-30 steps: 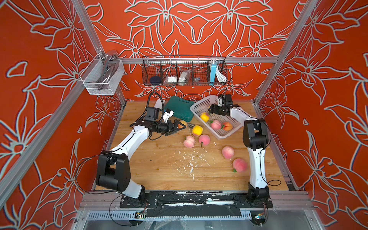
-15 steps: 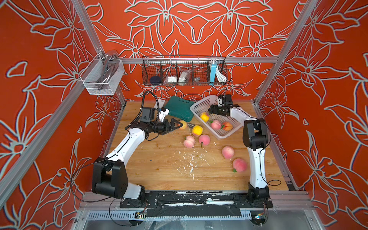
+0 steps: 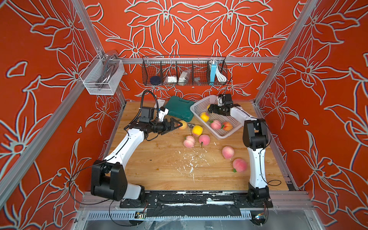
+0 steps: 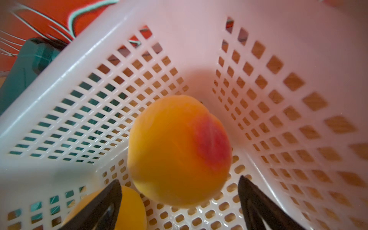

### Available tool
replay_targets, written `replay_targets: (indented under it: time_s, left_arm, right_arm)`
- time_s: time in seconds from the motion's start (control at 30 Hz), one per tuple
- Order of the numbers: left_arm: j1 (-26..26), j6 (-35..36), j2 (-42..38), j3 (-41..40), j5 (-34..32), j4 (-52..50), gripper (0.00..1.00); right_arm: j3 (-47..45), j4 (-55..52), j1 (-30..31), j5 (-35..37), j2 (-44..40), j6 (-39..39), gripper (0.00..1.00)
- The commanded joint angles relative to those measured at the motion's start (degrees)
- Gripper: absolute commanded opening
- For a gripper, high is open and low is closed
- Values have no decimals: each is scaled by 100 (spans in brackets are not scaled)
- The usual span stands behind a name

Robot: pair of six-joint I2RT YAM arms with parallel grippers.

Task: Put the peaches into the basket
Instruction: Place the peach in the basket.

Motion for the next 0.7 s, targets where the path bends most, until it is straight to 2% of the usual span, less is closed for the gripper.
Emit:
replay_targets:
  time_s: [0.0, 0.1, 0.2, 0.5, 0.67]
  left_arm:
    - [-101, 105, 28, 69, 149, -35, 82]
    - [-16, 97, 12, 10, 22, -20, 92]
    - [188, 14, -62, -111, -112, 81, 97]
    - [878, 328, -384, -290, -1175, -496, 98]
    - [927, 749, -627, -260, -1910, -1033, 98]
  right_arm:
    - [178, 7, 33, 182, 103, -43, 70]
    - [327, -443, 22, 529, 152, -311, 70]
    - [523, -941, -31, 942, 244, -596, 71]
    - [1218, -1556, -338, 1793, 894, -723, 72]
    - [1811, -2019, -543, 2487, 1440, -853, 72]
